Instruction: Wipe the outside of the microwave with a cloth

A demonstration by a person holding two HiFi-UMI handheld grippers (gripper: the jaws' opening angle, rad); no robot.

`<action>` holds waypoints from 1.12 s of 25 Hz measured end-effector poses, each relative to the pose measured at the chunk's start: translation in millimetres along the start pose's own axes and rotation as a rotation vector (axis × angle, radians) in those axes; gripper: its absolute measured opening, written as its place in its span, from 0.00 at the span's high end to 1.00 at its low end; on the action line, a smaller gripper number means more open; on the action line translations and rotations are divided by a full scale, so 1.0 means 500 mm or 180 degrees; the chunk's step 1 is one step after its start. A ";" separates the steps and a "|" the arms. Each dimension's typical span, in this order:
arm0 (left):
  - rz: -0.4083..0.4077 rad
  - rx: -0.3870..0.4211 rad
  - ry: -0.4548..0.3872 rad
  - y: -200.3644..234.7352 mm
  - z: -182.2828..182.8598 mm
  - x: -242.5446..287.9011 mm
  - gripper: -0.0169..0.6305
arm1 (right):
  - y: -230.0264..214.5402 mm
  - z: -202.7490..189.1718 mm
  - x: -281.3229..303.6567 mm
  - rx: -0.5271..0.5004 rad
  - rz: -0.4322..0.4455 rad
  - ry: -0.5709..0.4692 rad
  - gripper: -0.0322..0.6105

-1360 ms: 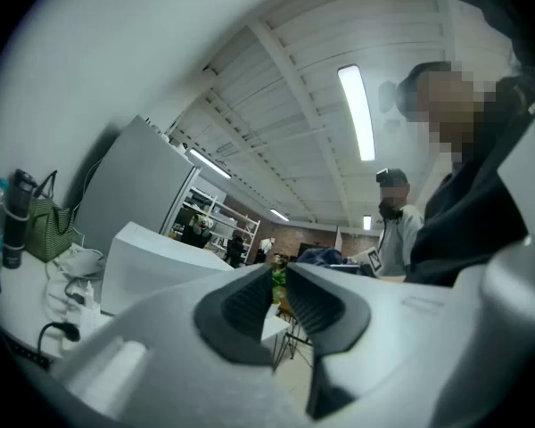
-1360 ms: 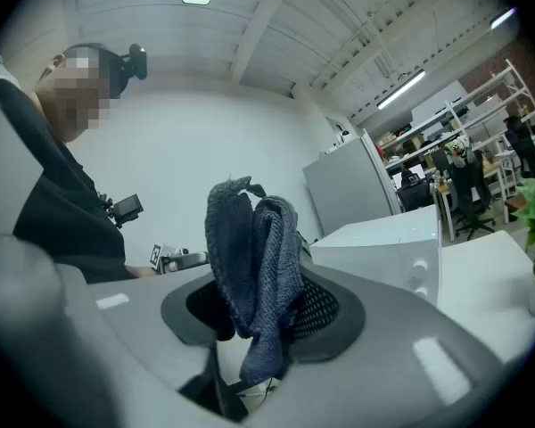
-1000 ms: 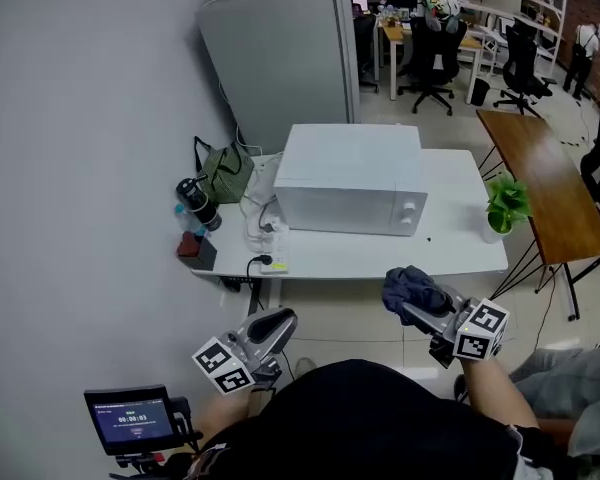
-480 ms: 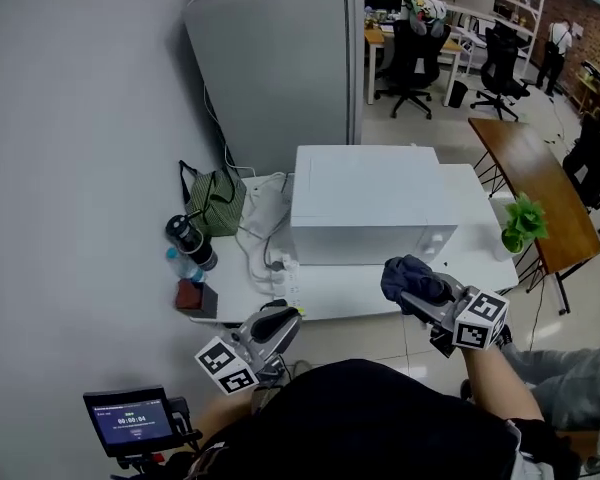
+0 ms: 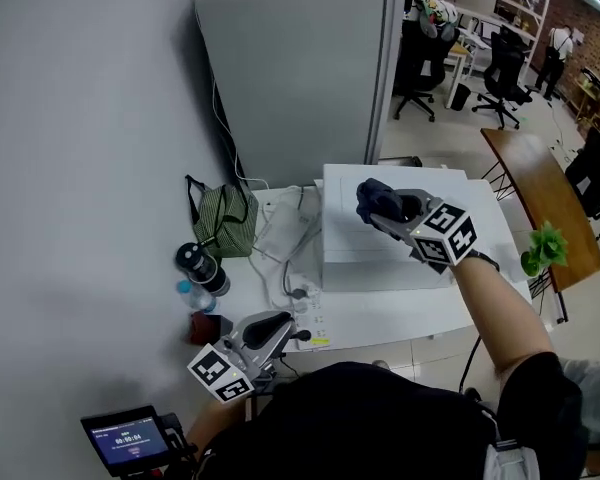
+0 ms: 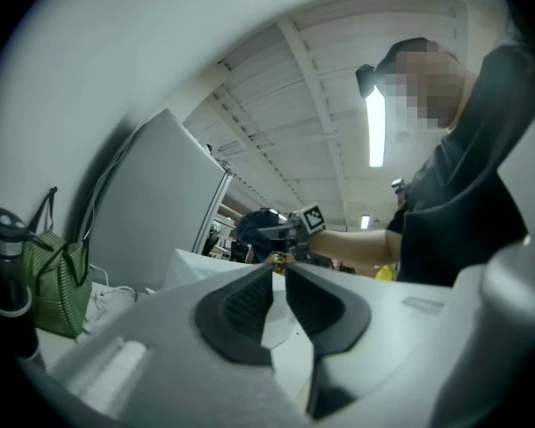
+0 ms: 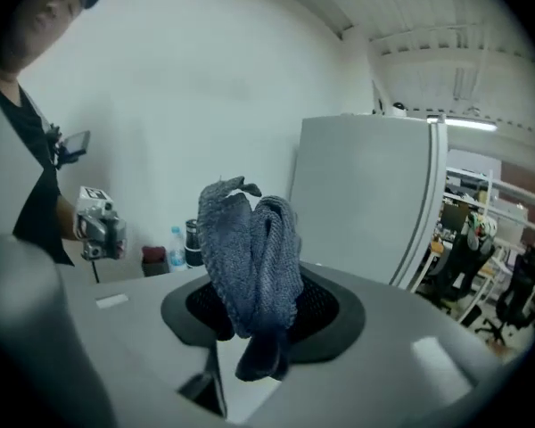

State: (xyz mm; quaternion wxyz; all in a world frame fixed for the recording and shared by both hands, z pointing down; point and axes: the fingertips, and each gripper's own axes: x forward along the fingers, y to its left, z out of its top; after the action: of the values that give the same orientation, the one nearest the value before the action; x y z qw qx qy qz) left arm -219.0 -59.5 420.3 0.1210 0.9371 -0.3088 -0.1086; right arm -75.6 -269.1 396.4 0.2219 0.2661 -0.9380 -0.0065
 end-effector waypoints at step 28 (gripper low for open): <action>0.0390 -0.0052 0.0029 0.022 -0.008 0.149 0.90 | -0.448 -0.304 0.135 0.0511 -0.0312 0.1616 0.71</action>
State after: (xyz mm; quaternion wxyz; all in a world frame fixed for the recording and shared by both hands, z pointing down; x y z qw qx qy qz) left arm -165.3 -112.7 417.7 0.1365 0.9159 -0.3642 -0.0992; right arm 48.2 -479.2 531.9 0.4276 0.3210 -0.8359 0.1240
